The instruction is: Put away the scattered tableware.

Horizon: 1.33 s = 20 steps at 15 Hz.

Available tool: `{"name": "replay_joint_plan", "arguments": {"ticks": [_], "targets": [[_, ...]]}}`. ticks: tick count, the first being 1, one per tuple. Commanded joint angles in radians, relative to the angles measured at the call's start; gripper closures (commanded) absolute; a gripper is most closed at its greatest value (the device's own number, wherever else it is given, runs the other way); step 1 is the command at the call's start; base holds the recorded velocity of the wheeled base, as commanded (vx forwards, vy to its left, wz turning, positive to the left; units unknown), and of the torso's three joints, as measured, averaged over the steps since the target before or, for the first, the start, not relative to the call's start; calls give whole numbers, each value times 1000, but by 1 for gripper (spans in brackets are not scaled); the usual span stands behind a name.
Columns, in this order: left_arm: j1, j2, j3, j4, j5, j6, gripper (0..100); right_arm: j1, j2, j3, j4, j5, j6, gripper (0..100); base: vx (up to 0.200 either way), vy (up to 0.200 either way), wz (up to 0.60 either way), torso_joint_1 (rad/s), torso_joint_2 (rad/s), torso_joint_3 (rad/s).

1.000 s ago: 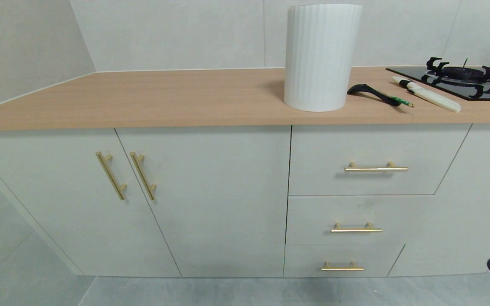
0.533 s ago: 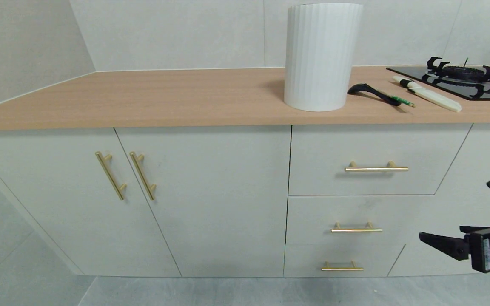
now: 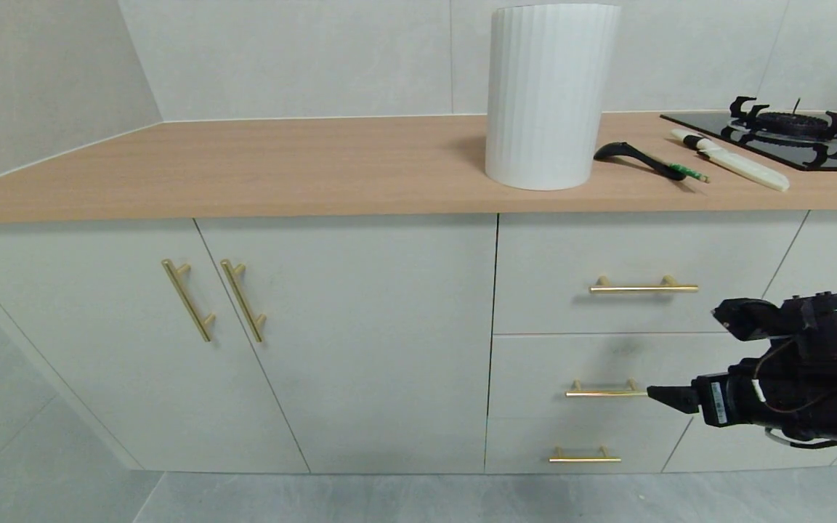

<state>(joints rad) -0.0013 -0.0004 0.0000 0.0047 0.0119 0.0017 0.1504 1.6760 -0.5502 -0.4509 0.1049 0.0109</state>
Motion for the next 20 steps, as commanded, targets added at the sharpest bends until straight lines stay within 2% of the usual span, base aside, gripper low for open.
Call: {"name": "replay_joint_plan", "arguments": {"ticks": [1,3,7,10,12,20], "targets": [[1,0,0,0,0,0,0,51,82,9,-3,-25,6,0,0,0,0,0,0,0],[1,0,0,0,0,0,0,61,140,10,-81,-65,15,0,0,0,0,0,0,0],[1,0,0,0,0,0,0,61,311,13,-285,-79,21,0,0,0,0,0,0,0],[1,0,0,0,0,0,0,37,427,-2,-453,-174,23,0,0,0,0,0,0,0],[1,0,0,0,0,0,0,24,459,-19,-499,-179,20,0,0,0,0,0,0,0],[0,0,0,0,0,0,0,-12,456,-33,-503,-180,47,0,0,0,0,0,0,0]]}}
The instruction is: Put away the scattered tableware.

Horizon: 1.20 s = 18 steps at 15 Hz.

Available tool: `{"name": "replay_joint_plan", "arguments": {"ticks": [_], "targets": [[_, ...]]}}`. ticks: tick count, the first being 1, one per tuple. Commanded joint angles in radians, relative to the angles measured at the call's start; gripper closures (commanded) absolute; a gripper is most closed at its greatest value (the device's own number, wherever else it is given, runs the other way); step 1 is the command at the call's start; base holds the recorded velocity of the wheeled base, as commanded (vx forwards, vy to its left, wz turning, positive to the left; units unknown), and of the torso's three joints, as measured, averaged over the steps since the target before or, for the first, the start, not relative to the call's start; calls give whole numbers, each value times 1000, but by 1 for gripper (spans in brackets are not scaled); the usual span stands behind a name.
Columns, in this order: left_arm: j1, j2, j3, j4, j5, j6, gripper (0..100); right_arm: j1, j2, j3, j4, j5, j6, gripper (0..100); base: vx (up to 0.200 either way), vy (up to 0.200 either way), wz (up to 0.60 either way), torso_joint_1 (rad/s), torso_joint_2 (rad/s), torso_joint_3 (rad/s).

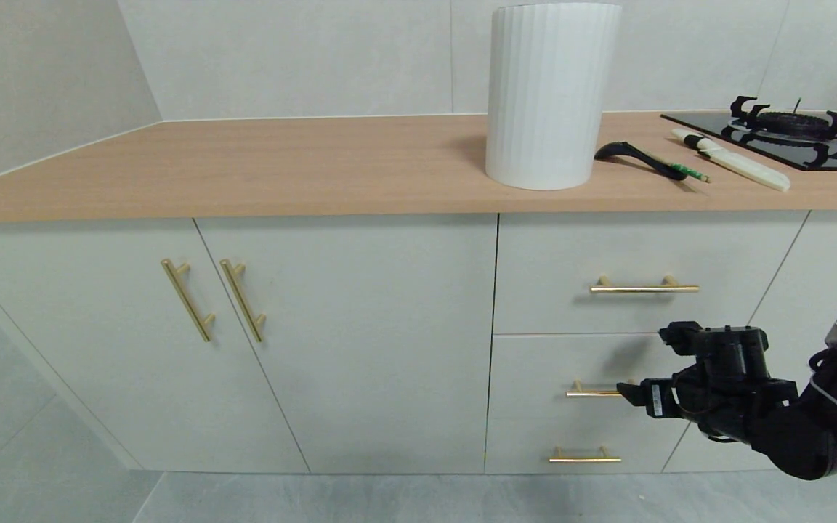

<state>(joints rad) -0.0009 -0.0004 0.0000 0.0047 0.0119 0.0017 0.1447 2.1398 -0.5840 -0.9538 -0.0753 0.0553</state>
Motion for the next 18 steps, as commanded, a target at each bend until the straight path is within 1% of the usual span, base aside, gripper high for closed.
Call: {"name": "replay_joint_plan", "arguments": {"ticks": [1,4,7,10,11,18], "targets": [[1,0,0,0,0,0,0,-16,-14,1,-2,0,3,0,0,0,0,0,0,0],[-1,0,0,0,0,0,0,-27,-32,1,0,2,-2,0,0,0,0,0,0,0],[1,0,0,0,0,0,0,-13,45,-8,-14,2,-2,0,0,0,0,0,0,0],[1,0,0,0,0,0,0,1,144,-23,-121,0,-3,0,0,0,0,0,0,0],[-1,0,0,0,0,0,0,6,167,-42,-131,0,-3,0,0,0,0,0,0,0],[1,0,0,0,0,0,0,7,206,-71,-134,-6,3,0,0,0,0,0,0,0]]}}
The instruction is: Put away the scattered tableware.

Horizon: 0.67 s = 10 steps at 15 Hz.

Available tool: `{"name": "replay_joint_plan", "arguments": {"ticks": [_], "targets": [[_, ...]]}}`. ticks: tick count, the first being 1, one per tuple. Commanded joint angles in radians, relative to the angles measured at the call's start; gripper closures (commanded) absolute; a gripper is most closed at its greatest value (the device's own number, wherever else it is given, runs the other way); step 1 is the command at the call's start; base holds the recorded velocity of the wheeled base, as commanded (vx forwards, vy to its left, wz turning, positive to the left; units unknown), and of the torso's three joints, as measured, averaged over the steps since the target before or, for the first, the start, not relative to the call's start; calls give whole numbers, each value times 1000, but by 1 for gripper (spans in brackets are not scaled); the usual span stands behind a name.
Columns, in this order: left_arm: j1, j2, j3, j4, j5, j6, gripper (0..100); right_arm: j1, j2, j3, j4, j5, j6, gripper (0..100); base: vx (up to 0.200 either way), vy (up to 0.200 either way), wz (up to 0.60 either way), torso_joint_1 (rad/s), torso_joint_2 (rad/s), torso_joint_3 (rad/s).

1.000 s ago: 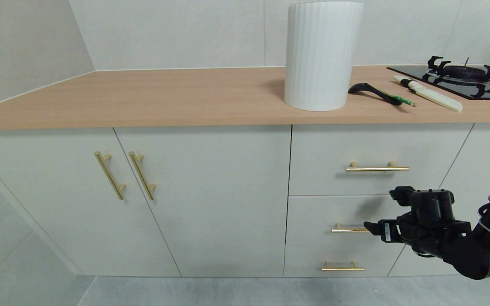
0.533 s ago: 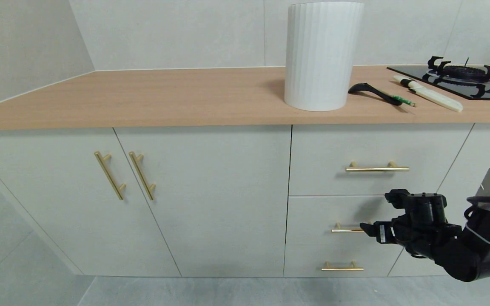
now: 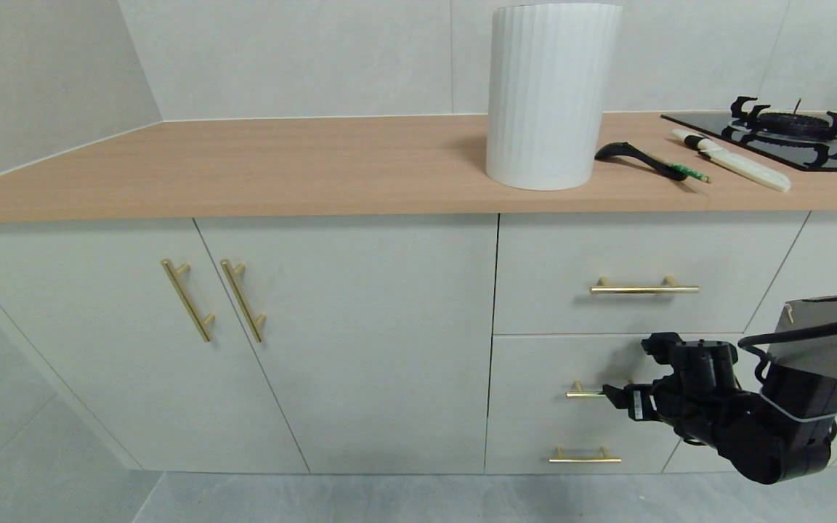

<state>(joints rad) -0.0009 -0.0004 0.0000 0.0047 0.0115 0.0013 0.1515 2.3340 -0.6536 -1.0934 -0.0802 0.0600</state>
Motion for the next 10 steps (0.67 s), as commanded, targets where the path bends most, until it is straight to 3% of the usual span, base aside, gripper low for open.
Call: {"name": "replay_joint_plan", "arguments": {"ticks": [1,10], "targets": [[1,0,0,0,1,0,0,2,13,0,6,0,-2,0,0,0,0,0,0,0],[-1,0,0,0,1,0,0,23,-76,95,10,2,-8,0,0,0,0,0,0,0]]}}
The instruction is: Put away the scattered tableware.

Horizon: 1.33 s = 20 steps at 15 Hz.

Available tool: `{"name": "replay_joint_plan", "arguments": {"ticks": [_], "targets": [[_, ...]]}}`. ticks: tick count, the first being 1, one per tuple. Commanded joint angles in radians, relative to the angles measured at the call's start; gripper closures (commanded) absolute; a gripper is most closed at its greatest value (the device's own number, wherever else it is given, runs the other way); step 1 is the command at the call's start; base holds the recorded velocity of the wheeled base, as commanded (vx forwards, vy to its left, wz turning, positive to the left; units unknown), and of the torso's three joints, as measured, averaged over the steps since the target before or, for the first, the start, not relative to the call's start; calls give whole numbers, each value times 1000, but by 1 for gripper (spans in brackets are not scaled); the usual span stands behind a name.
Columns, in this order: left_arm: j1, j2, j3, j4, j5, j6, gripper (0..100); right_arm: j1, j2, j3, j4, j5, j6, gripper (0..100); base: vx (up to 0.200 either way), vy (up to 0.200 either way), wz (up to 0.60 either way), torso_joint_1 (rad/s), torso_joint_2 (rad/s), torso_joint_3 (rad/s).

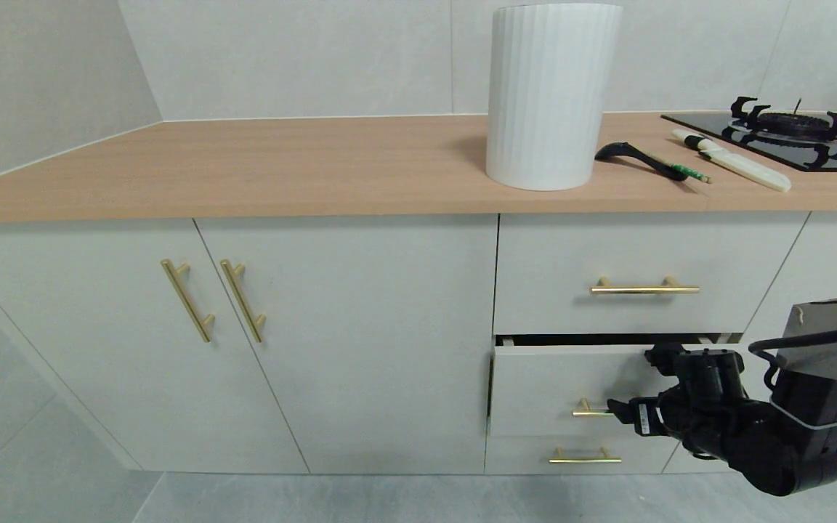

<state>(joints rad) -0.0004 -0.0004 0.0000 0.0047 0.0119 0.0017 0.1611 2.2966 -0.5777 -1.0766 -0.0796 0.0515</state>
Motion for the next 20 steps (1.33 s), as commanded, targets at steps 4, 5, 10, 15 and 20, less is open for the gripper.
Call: {"name": "replay_joint_plan", "arguments": {"ticks": [4,5,10,15,20], "targets": [[0,0,0,0,0,0,0,66,-195,134,3,1,-1,0,0,0,0,0,0,0],[-1,0,0,0,0,0,0,83,-256,142,33,1,-1,0,0,0,0,0,0,0],[0,0,0,0,0,0,0,109,-594,-39,434,11,4,0,0,0,0,0,0,0],[0,0,0,0,0,0,0,97,-491,-211,518,11,7,0,0,0,0,0,0,0],[0,0,0,0,0,0,0,97,-350,-257,466,1,11,0,0,0,0,0,0,0]]}}
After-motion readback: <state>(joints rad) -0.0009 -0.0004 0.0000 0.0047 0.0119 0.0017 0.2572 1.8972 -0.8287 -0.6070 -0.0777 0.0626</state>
